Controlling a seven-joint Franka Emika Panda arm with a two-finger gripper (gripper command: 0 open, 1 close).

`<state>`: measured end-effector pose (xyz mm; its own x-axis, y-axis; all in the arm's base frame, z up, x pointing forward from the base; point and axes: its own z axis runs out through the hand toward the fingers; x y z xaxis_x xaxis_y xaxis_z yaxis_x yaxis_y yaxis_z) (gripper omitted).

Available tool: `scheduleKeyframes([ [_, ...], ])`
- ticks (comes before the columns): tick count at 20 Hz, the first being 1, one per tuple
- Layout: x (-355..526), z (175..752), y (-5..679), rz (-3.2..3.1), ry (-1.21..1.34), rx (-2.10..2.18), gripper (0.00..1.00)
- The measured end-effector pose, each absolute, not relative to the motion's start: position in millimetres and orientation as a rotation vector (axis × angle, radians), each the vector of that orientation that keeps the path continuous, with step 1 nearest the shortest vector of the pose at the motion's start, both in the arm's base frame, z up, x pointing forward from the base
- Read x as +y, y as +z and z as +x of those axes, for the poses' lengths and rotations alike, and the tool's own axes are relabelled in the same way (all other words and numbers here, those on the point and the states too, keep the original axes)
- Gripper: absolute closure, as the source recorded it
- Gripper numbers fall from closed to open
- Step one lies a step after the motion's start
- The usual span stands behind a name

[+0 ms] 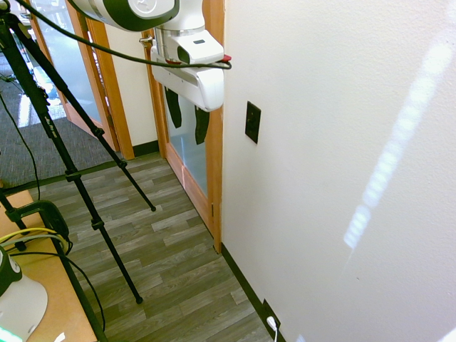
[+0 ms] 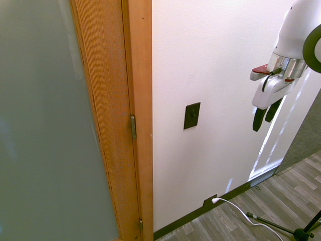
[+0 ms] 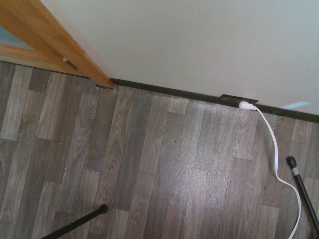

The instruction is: Turn off the light

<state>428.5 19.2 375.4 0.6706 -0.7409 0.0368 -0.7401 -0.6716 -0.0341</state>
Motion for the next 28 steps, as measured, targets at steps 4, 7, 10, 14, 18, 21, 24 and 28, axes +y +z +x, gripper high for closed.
scheduleKeyframes([
  [4, 26.8, 431.1, 378.1, -2.862, -0.095, 1.243, 0.00],
  [7, 50.3, 443.5, 397.3, -2.861, -0.167, 1.188, 0.00],
  [10, 69.2, 462.3, 407.4, -2.831, -0.225, 1.187, 0.00],
  [14, 82.8, 500.8, 373.5, -2.764, -0.290, 1.235, 0.00],
  [18, 94.2, 526.6, 334.9, -2.683, -0.461, 1.302, 0.00],
  [21, 94.4, 545.5, 330.1, -2.638, -0.551, 1.394, 1.00],
  [24, 93.3, 566.6, 326.9, -2.595, -0.600, 1.451, 1.00],
  [28, 88.2, 585.8, 315.7, -2.555, -0.616, 1.456, 1.00],
])
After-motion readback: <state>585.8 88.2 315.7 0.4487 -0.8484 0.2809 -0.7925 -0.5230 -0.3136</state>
